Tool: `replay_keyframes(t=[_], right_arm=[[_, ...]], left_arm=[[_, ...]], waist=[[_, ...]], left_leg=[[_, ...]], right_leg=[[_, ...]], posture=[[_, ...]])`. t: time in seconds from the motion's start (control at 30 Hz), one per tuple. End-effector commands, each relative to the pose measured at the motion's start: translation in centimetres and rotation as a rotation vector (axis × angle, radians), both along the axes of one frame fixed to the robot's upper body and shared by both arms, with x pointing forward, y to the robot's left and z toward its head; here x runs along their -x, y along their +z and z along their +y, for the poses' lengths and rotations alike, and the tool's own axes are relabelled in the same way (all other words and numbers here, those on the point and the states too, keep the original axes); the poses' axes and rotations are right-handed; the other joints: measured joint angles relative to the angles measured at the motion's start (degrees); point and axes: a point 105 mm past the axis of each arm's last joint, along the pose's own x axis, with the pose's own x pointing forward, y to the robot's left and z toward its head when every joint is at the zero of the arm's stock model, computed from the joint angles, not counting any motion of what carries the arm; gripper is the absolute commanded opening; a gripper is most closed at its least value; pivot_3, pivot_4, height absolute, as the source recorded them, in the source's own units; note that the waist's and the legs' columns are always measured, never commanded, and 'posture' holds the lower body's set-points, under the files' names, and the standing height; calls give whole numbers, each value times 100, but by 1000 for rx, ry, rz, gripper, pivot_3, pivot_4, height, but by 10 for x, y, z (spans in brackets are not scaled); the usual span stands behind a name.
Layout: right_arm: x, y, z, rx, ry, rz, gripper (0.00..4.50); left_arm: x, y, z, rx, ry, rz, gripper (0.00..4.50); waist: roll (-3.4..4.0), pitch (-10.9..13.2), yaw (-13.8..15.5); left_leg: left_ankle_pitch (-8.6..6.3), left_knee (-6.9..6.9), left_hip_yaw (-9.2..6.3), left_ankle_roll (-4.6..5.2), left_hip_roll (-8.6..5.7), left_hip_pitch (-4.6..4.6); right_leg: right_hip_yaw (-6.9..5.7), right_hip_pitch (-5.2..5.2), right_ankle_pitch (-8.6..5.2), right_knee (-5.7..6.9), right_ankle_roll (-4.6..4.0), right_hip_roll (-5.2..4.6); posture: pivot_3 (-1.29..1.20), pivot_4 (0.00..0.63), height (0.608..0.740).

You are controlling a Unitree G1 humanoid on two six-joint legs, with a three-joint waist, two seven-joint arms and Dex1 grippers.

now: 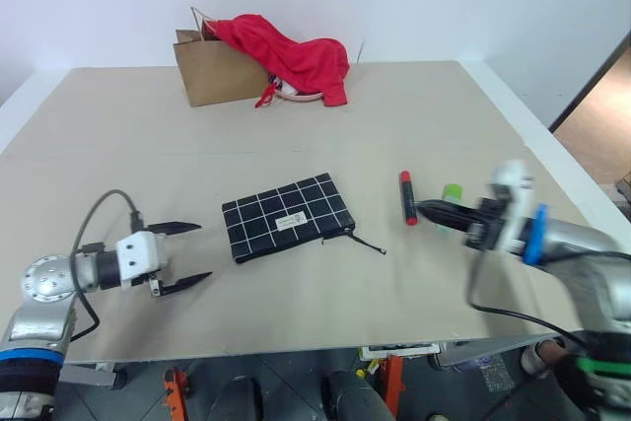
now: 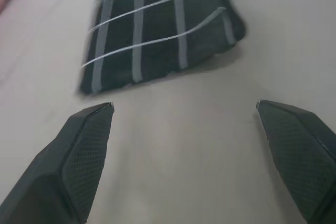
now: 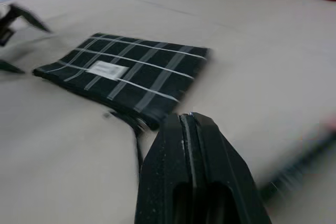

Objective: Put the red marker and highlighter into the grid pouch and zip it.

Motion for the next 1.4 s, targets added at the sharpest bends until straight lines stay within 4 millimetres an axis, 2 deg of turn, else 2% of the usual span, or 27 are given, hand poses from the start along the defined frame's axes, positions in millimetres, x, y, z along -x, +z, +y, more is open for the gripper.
replay_keyframes(t=[0.03, 0.17, 0.23, 0.33, 0.47, 0.73, 0.93, 1.07, 1.37, 1.4], right_arm=[[-18, 2, 23, 139, 31, -88, 10], [-33, 4, 48, 213, 86, -152, 10], [-38, -3, 54, 277, 111, -168, 10], [-42, -21, 54, 374, 139, -162, 10], [-46, -26, 60, 407, 170, -169, 10], [-52, -44, 65, 527, 205, -203, 10], [-50, -48, 71, 516, 233, -209, 10], [-51, -48, 71, 514, 230, -209, 10], [-51, -49, 69, 501, 221, -200, 10], [-51, -49, 69, 500, 220, -199, 2]], left_arm=[[-4, 4, -5, -54, -49, -57, 4500], [-8, 3, -17, -66, -92, -78, 4500], [-11, 4, -25, -52, -106, -89, 4500], [-15, 5, -34, -41, -121, -104, 4500], [-17, 4, -42, -46, -144, -110, 4500], [-20, 2, -45, -88, -160, -150, 4500], [-31, -5, -53, -140, -162, -252, 4500], [-35, -9, -64, -144, -179, -299, 4500], [-37, -14, -81, -115, -206, -326, 4500], [-37, -13, -81, -103, -205, -327, 4255]], waist=[[1, 0, 8], [1, 0, 21], [1, 0, 31], [2, 0, 42], [3, -1, 36], [4, -5, 29], [5, -13, 34], [6, -13, 36], [9, -16, 35], [10, -17, 36]], left_leg=[[0, 0, 1, 0, 0, 0], [-1, 0, 0, 0, -8, -13], [-1, 0, -5, 0, -12, -24], [-2, 4, -14, 2, -17, -42], [-2, 18, -19, 2, -17, -75], [0, 28, -20, 4, -11, -68], [5, 34, -23, 8, -14, -55], [8, 32, -19, 12, -14, 8], [19, 30, -12, 20, -13, 11], [19, 28, -13, 20, -13, 11]], right_leg=[[0, -1, -1, 1, 0, 0], [2, -7, -1, 2, -5, -6], [2, -11, 7, 2, -17, -8], [-5, -21, 6, 2, -17, -11], [-11, -46, 13, 7, -19, -11], [-16, -47, 18, 25, -25, -3], [-15, -36, 18, 36, -26, -4], [-13, 19, 14, 41, -24, -4], [-12, 18, 19, 42, -12, -5], [-12, 18, 19, 42, -14, -5]], posture=[[0, 150, 740], [0, 150, 740], [0, 150, 740], [0, 150, 740], [0, 150, 740], [0, 150, 740], [0, 150, 740], [0, 150, 740], [0, 150, 740], [0, 150, 740]])
